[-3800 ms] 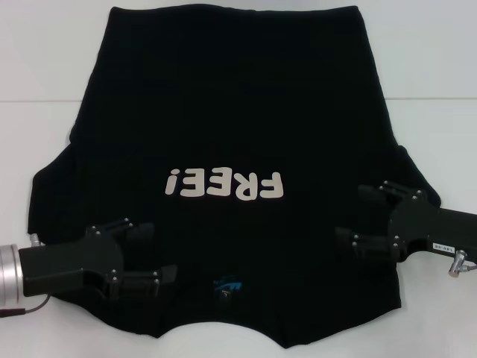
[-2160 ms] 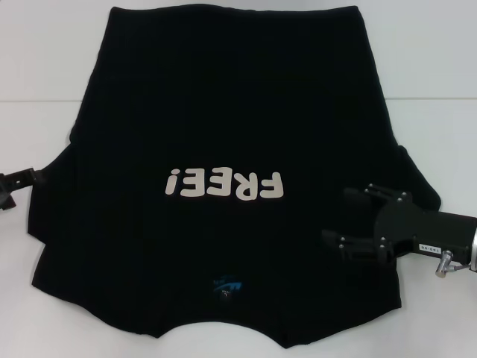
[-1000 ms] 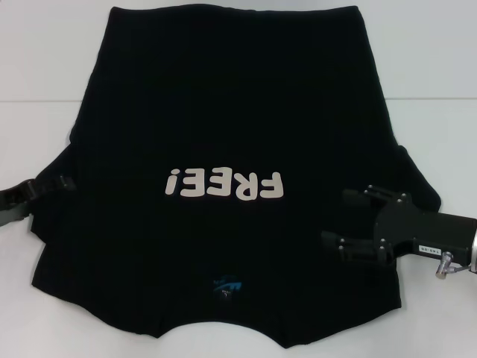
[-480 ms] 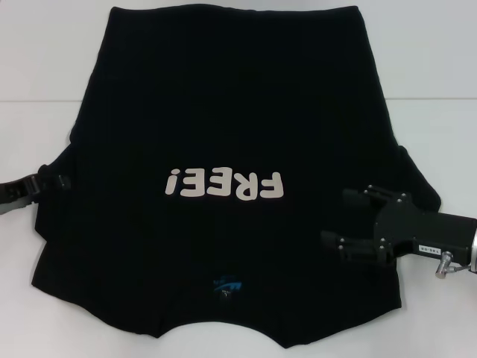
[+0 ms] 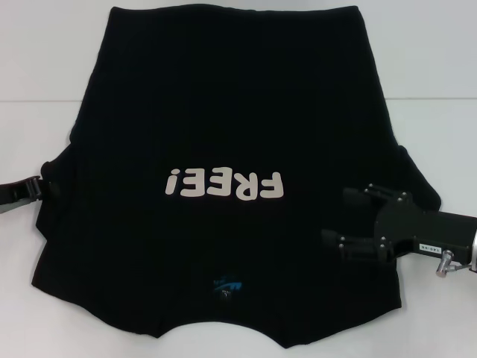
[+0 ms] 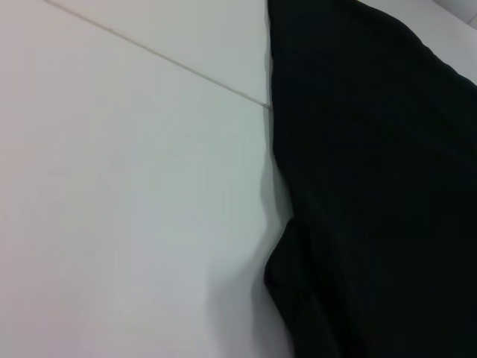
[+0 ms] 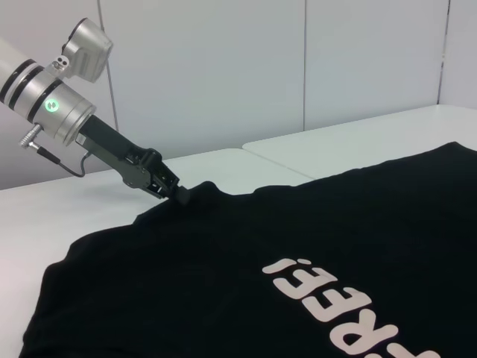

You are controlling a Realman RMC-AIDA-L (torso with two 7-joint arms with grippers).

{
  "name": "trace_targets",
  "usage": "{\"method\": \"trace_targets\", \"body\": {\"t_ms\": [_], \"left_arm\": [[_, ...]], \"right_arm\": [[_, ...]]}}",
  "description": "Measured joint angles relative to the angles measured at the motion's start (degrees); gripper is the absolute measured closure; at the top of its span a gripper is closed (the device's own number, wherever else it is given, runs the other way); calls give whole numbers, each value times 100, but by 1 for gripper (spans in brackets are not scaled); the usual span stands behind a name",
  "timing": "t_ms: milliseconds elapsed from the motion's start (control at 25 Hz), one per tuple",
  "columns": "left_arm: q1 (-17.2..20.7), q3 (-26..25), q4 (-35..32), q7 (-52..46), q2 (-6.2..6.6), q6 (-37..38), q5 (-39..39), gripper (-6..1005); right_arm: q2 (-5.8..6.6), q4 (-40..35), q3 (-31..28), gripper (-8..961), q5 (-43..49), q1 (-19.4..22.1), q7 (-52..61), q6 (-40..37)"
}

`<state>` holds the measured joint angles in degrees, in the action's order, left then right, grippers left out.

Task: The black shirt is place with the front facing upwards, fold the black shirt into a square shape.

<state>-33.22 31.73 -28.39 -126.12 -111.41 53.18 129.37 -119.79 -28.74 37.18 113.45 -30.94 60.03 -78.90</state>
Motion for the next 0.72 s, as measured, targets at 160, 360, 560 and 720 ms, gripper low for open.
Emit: {"method": "trace_targets", "body": {"t_ms": [160, 360, 560, 720], "left_arm": [[0, 1, 0, 3, 2, -4, 0, 716], [0, -30, -11, 3, 21, -59, 0, 895], [9, 3, -257, 23, 58, -99, 123, 997], [-47, -2, -493, -72, 131, -104, 343, 996]], "right_arm": [[0, 0, 0, 26, -14, 0, 0, -2], [0, 0, 0, 26, -16, 0, 0, -3], [0, 0, 0, 27, -17, 0, 0, -3], [0, 0, -27, 27, -17, 1, 1, -19]]}}
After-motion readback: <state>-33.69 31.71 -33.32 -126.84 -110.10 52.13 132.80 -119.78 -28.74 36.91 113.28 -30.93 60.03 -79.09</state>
